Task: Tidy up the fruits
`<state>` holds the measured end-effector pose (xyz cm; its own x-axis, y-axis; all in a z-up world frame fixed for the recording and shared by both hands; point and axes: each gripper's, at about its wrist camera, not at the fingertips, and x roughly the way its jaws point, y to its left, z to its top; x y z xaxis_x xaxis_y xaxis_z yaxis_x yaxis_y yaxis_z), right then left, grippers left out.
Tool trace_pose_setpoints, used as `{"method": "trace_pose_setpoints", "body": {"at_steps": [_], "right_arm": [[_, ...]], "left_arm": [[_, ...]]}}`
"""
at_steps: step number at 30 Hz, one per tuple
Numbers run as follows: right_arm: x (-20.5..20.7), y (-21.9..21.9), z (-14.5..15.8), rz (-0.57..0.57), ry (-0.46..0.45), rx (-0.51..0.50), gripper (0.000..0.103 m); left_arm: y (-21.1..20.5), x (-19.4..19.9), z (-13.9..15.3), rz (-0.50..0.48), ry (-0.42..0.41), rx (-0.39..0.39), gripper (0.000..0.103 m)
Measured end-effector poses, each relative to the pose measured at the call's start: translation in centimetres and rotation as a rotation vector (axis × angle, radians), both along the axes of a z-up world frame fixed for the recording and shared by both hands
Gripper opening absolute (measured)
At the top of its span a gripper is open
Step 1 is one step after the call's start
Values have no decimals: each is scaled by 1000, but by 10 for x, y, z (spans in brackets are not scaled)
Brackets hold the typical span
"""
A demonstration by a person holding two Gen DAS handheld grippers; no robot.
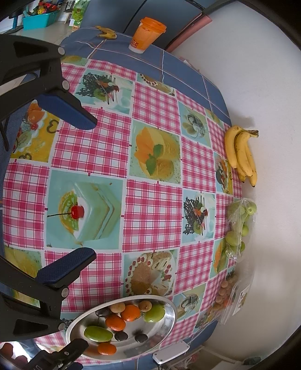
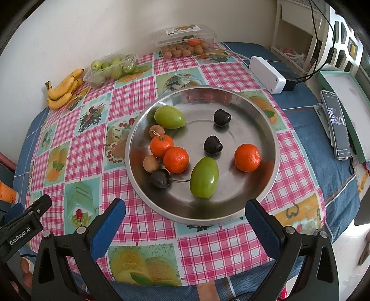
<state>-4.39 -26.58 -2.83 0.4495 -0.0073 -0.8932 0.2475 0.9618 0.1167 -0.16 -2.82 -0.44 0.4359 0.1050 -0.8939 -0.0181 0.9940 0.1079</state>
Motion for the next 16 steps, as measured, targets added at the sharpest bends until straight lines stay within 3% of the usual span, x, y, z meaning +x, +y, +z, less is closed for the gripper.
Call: {"method": "trace_pose_setpoints", "body": {"at_steps": [16], "right_arm": [[1, 0, -1, 7, 6, 11, 103]], "left_arm": [[0, -3, 4, -3, -24, -17, 103]]}}
